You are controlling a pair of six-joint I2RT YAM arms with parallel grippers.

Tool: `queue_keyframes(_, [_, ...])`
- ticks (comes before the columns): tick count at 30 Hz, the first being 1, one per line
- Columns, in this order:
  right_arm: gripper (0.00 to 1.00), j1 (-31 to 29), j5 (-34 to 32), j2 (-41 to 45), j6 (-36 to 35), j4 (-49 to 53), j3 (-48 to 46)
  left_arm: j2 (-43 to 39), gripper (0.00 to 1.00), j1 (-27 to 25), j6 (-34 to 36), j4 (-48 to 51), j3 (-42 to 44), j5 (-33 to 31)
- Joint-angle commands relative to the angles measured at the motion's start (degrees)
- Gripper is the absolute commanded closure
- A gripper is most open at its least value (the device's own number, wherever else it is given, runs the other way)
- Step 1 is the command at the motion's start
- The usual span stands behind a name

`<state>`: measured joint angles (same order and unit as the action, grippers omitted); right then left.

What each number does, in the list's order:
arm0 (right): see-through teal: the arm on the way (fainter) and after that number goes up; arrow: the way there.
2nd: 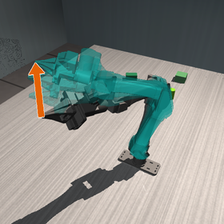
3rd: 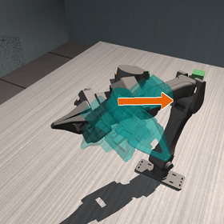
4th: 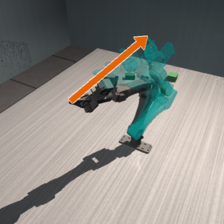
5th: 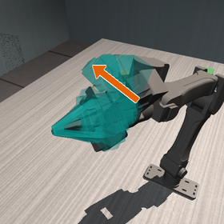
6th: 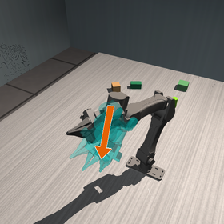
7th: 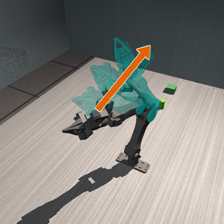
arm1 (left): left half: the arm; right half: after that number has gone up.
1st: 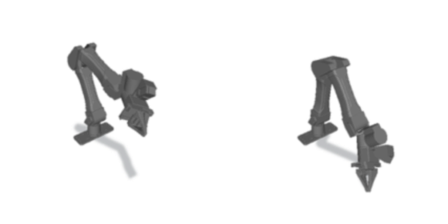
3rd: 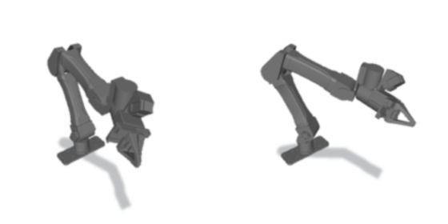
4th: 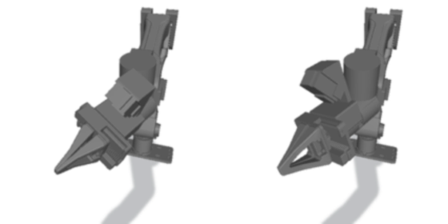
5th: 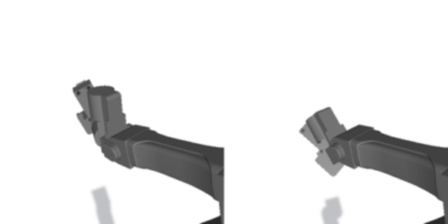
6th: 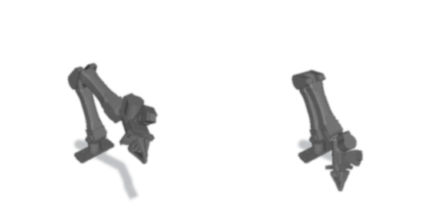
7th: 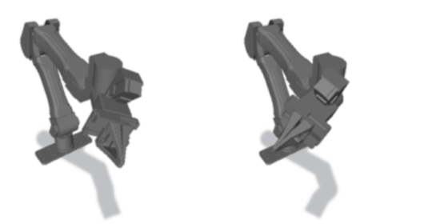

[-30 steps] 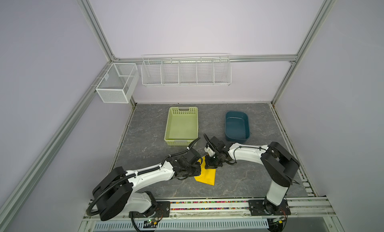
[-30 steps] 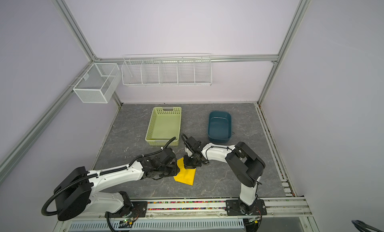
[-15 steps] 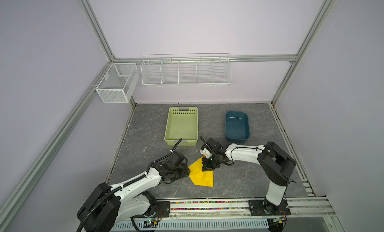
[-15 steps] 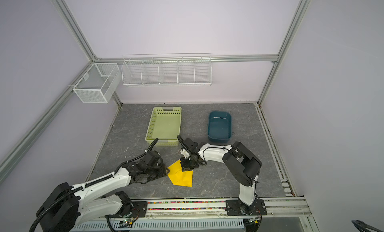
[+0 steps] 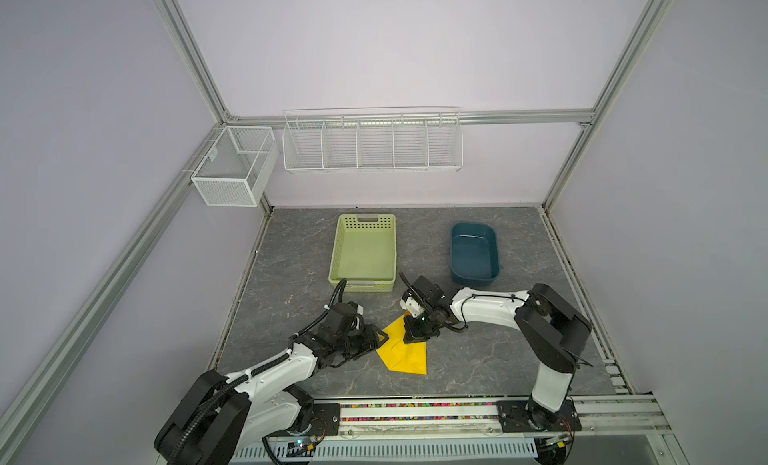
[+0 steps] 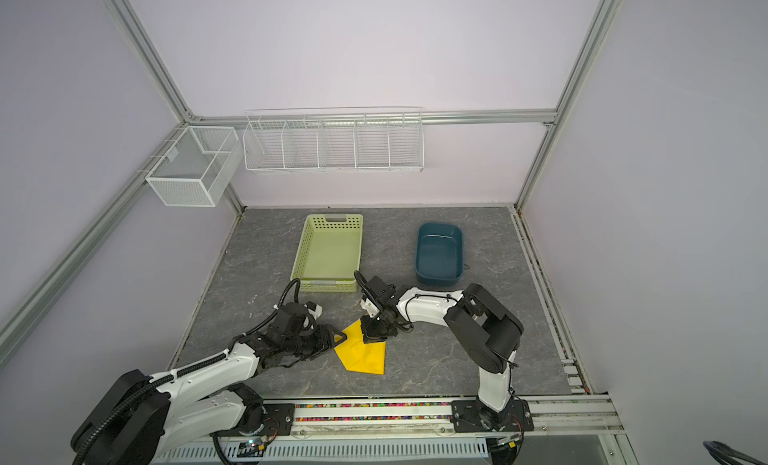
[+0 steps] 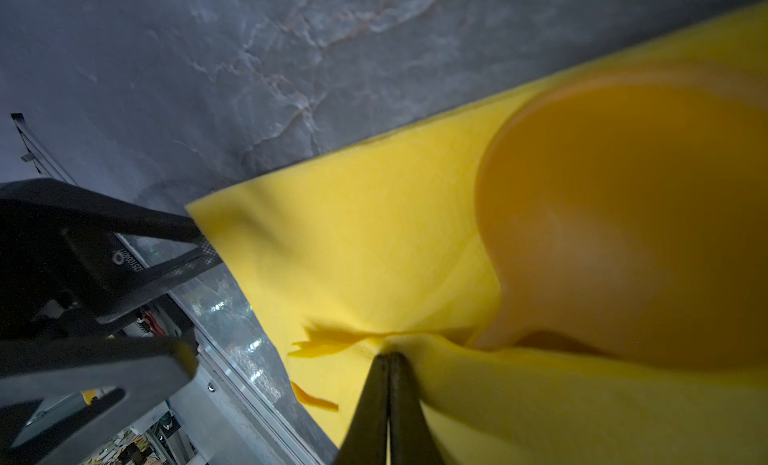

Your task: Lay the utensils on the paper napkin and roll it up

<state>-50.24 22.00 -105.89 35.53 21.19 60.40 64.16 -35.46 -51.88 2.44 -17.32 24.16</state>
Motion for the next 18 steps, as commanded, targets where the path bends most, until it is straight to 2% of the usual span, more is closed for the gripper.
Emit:
queue_keyframes(1, [0.92, -0.7, -2.4, -2.0, -0.5, 4.1, -0.5, 1.2, 0.39, 0.6, -0.4, 0.8, 1.9, 1.7])
queue_keyframes(8, [0.92, -0.8, -2.5, -2.0, -0.4, 4.3, -0.3, 0.1, 0.38, 0.7, -0.7, -1.7, 2.3, 2.3])
queue_keyframes(14, [0.92, -0.8, -2.7, -2.1, -0.3, 4.4, -0.2, 0.2, 0.38, 0.7, 1.7, 2.1, 1.0, -1.1])
queue_keyframes(18, [0.92, -0.9, -2.7, -2.2, -0.4, 4.6, 0.1, 1.0, 0.42, 0.6, 2.9, 2.3, 0.5, -2.0])
